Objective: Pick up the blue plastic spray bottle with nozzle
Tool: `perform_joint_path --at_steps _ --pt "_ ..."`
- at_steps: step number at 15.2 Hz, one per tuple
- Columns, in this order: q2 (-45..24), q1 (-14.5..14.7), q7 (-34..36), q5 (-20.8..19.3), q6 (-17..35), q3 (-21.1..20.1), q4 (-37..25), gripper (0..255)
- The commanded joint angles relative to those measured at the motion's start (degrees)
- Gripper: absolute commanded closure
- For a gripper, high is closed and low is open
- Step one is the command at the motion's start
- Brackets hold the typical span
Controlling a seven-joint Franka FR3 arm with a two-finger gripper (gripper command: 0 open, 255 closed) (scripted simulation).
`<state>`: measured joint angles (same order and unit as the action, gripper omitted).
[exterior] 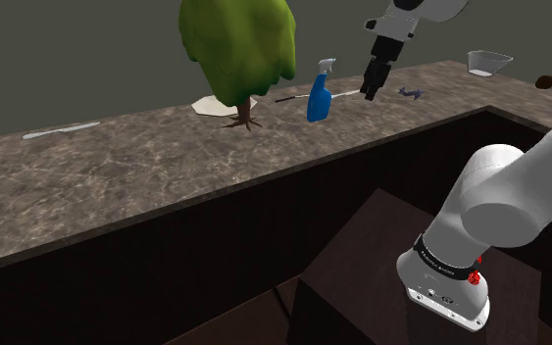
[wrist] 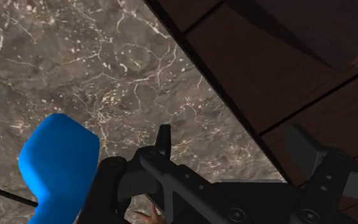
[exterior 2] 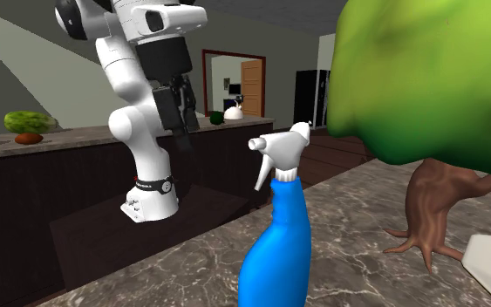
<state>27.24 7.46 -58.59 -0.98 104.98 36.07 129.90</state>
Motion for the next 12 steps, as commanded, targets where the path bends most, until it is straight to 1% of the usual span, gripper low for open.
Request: perform_joint_path --at_steps 1,4,5,7,8,9,10,12 --pt "-4.5 2.5 -7.8 2.2 1.6 4.4 -2.9 0" --pt "-12.6 6.7 -19.5 8.1 2.5 11.2 -8.5 0" --pt "-15.8 8.0 -23.8 10.8 2.4 13.5 -10.6 0" --pt "-23.3 9.8 -33.0 17.6 1.1 17.7 -15.4 0" --pt "-27.6 9.9 -37.7 21.6 -0.1 19.2 -18.1 0" --pt "-32.0 9.1 -42.3 25.7 -1.8 20.0 -20.9 0" --pt "-36.2 7.5 -46.5 29.5 -3.6 19.9 -23.9 0" --pt "-43.7 3.1 -53.3 35.9 -7.4 18.3 -30.1 0"
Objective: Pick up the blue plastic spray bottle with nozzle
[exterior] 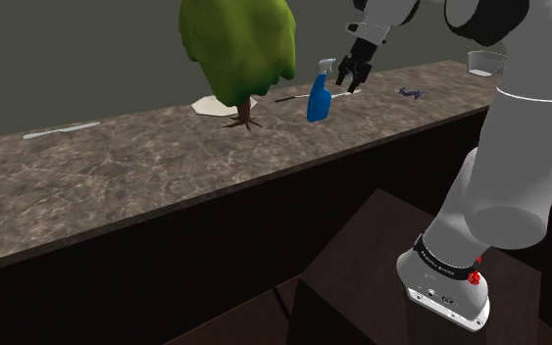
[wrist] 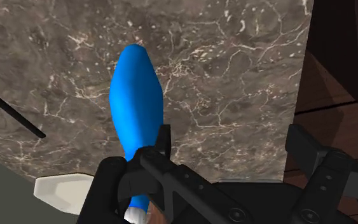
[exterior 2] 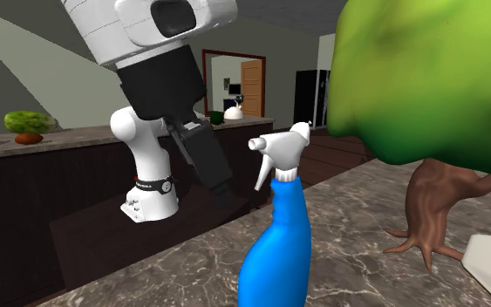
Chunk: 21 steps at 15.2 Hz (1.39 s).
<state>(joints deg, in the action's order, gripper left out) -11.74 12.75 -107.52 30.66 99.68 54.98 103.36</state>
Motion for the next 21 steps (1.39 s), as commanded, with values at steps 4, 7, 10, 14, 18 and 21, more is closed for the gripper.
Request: perform_joint_path --at_steps 4,7,10,14,18,21 --pt "-16.5 -12.2 -13.1 12.9 -9.0 -6.4 -17.5 0" --pt "-20.6 -15.7 -15.5 15.5 -10.9 -8.8 -22.8 0" --pt "-21.1 -15.4 -16.5 15.9 -9.2 -9.0 -21.2 0" --pt "-21.8 -15.2 -17.7 16.5 -7.3 -9.3 -19.4 0" --pt "-21.8 -15.1 -17.7 16.5 -7.3 -9.3 -19.3 255" --pt "-21.8 -15.2 -17.7 16.5 -7.3 -9.3 -19.4 255"
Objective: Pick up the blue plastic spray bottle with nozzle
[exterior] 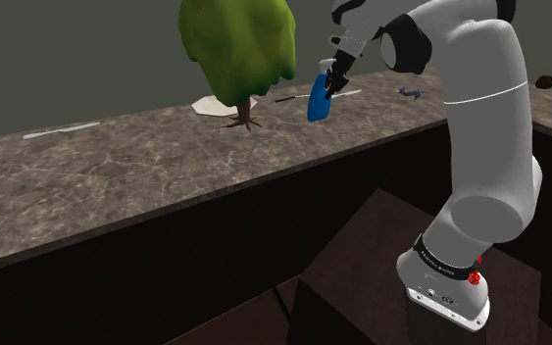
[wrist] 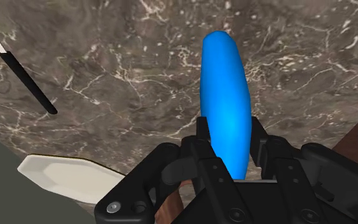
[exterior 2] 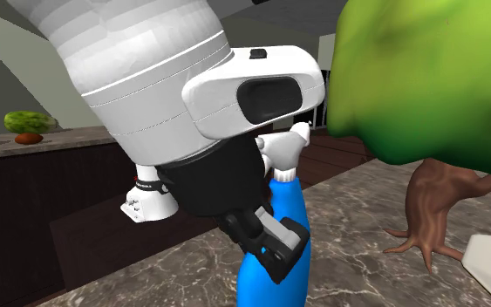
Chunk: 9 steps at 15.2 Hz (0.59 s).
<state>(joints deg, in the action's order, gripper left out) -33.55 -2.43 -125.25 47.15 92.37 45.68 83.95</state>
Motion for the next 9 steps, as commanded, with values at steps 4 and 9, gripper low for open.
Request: perform_joint_path --at_steps 4,9 --pt "0.0 0.0 0.0 0.0 0.0 0.0 0.0 255" --pt "1.0 -0.3 1.7 -0.8 -2.7 0.4 -2.5 255"
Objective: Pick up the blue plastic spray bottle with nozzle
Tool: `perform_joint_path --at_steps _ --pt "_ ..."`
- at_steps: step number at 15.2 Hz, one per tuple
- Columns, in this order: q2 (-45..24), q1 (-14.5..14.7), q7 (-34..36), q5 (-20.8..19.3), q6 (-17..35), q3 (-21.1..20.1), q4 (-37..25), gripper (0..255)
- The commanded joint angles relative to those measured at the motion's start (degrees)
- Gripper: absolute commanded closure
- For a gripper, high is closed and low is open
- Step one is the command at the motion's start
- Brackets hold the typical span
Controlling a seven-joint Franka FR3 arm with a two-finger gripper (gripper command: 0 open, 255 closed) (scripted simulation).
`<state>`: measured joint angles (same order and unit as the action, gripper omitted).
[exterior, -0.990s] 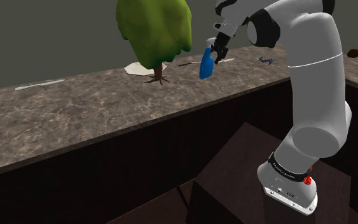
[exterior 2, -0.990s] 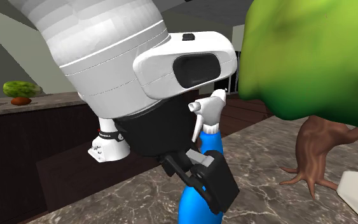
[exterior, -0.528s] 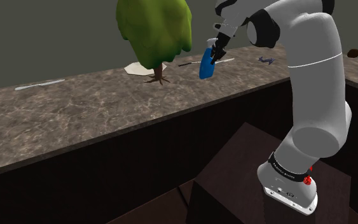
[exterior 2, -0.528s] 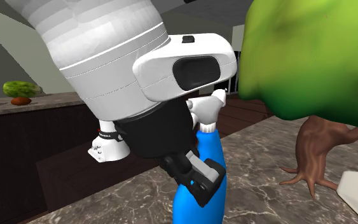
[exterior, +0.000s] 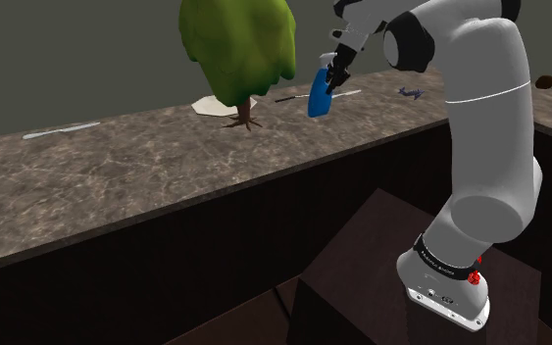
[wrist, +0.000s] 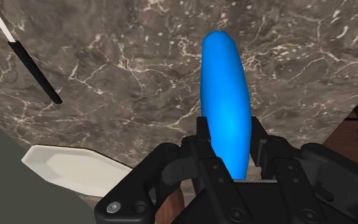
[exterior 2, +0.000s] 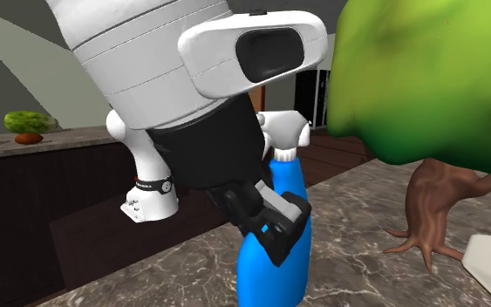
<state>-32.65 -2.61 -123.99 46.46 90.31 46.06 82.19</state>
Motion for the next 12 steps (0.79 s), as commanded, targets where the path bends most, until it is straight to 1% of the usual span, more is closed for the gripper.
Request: perform_joint_path --at_steps 1,10,12 --pt "0.2 -0.3 0.7 -0.2 -1.2 0.1 -1.3 255" --pt "1.1 -1.7 3.8 -0.8 -6.6 0.4 -7.2 255" --pt "1.1 -1.8 3.8 -0.8 -6.7 0.4 -7.3 255"
